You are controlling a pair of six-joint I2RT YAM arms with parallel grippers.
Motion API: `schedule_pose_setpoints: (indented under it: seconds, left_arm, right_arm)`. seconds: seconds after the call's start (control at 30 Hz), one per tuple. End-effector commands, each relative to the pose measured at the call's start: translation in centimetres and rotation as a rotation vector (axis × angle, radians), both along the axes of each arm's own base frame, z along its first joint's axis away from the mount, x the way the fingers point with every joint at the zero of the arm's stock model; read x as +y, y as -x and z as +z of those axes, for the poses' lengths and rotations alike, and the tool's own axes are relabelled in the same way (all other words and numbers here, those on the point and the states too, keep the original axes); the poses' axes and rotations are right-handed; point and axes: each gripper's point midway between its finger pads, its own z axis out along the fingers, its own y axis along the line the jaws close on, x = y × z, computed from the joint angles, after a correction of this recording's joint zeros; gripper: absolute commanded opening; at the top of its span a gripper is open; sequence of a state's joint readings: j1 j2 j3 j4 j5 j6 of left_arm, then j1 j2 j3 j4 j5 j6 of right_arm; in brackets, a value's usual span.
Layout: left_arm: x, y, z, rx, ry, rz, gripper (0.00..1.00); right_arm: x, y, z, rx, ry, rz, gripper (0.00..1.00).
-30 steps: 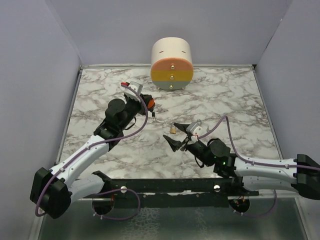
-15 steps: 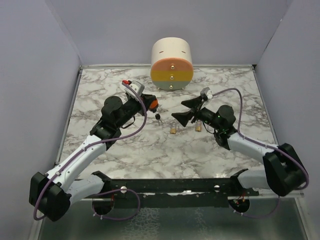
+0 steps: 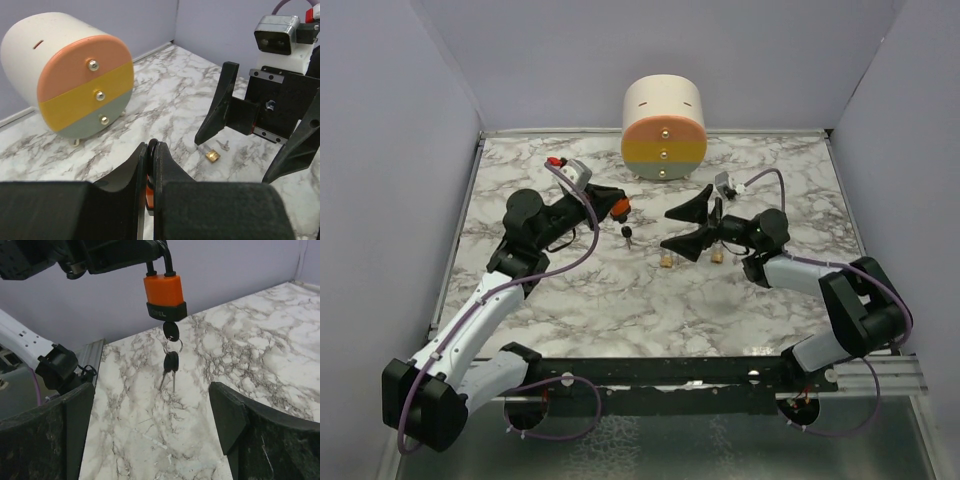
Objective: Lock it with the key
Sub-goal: Lock the lock.
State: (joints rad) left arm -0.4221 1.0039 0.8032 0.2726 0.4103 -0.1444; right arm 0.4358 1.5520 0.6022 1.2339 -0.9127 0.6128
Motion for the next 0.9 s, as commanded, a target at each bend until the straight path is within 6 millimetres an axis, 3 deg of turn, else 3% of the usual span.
schedule_pose_setpoints:
  seconds: [0.0,0.03,0.1,0.13,0.5,0.73,0.87]
  left_arm:
    - [-2.2,3.7,4.2,-0.093,0.11,-0.243,0.0]
    - [-2.6,4.4,4.6,-0.096,0.121,-0.288,0.0]
    - [-3.1,5.6,5.3,-0.096,0.142,-0.356,0.0]
    - [-3.2,6.2,5.7,-0.101,0.152,-0.385,0.0]
    - [-3.3,8.9,7.2,-0.117,0.175,-0.476,0.0]
    - [-3.5,9.3,7.3,-0.121,0.184,-0.497,0.0]
    - [-3.4,9.6,7.6,-0.129,0.19,-0.501,0.0]
  right_arm:
    - [0.1,2.1,2.2,-0.149,0.016,0.009,0.92]
    - [0.2,2.2,2.4,-0.155,0.02,0.0,0.86]
    - [0.3,2.4,3.0,-0.162,0.014,-0.003,0.64]
    - [0.4,2.5,3.3,-0.163,0.004,-0.001,0.6]
    - [3.4,4.3,5.4,-0.199,-0.016,0.07,0.61]
    - [4.5,5.1,5.7,-0.196,-0.028,0.101,0.51]
    - [5.0,5.0,5.7,-0.192,-0.028,0.106,0.38]
